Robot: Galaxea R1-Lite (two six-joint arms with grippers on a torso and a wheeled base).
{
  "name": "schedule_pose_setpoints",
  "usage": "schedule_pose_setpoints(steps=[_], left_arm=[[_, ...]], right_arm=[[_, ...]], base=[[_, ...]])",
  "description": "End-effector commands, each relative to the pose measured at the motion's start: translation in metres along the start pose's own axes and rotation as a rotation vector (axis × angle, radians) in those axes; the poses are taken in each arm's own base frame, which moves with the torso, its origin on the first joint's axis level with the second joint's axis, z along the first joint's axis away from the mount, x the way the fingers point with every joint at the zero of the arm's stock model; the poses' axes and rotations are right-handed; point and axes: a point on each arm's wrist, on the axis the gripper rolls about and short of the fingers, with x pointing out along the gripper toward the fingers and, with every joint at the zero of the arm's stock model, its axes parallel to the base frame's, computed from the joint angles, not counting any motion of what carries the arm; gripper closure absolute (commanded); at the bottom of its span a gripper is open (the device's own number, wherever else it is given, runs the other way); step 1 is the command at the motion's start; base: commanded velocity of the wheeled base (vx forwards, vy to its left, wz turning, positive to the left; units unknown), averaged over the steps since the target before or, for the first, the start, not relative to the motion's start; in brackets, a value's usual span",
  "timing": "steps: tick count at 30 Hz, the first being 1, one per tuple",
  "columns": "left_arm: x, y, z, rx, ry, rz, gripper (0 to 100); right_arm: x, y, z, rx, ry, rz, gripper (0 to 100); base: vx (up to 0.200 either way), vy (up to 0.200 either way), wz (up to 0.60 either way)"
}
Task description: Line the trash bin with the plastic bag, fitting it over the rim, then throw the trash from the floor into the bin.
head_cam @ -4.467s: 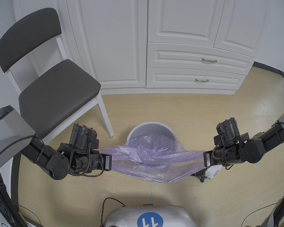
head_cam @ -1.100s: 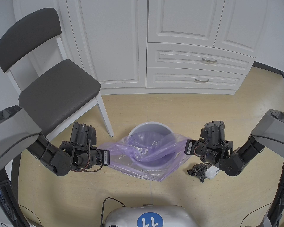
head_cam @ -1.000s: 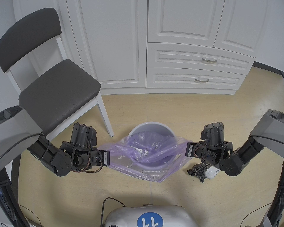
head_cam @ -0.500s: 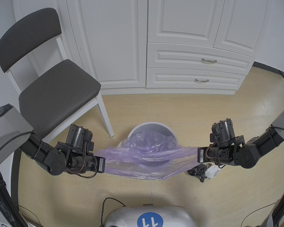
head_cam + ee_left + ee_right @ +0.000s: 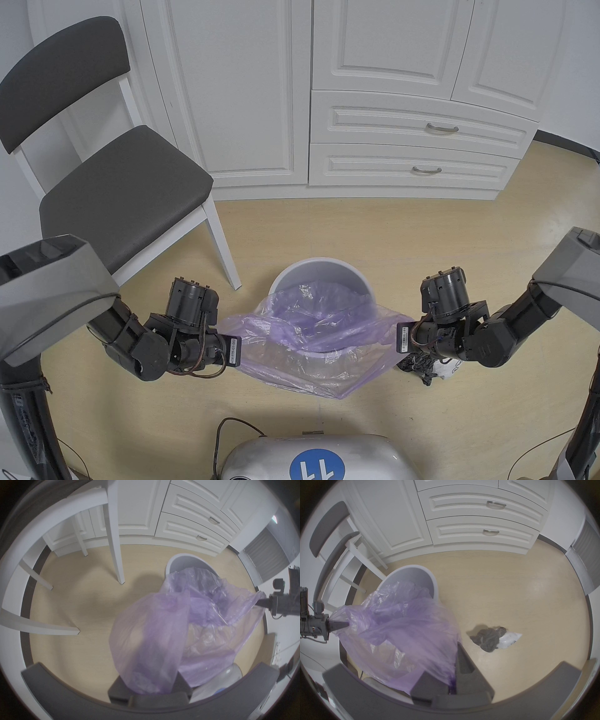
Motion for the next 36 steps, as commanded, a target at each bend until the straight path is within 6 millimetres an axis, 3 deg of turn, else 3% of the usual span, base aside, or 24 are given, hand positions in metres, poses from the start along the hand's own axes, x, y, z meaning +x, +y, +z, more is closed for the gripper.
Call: schedule_pose_setpoints(steps=[1,4,8,15,26,36], left_arm=[[0.033,0.001,-0.004,-0.077,-0.022,0.036,100],[0.044,-0.001,0.006,-0.162,-0.110,0.065,100],[0.048,0.001,0.019,-0.222,-0.204,0.070,100],[0.034,0.011,0.032,-0.248,-0.263,0.068,100],[0.003,0.021,0.042,-0.253,-0.289,0.025,100],[0.013,0.023,0.038,-0.254,-0.273,0.030,100]], right_arm=[[0.034,0.006,-0.015,0.029,0.010,-0.002,100],[0.052,0.011,-0.014,0.113,-0.052,0.019,100],[0.061,0.009,-0.010,0.176,-0.118,0.038,100],[0.055,0.004,0.001,0.206,-0.202,0.057,100],[0.022,-0.003,0.022,0.218,-0.266,0.079,100],[0.040,-0.002,0.011,0.214,-0.236,0.070,100]], base=[[0.000,0.000,0.00],[0.000,0.000,0.00],[0.000,0.000,0.00],[0.000,0.000,0.00],[0.000,0.000,0.00],[0.000,0.000,0.00]])
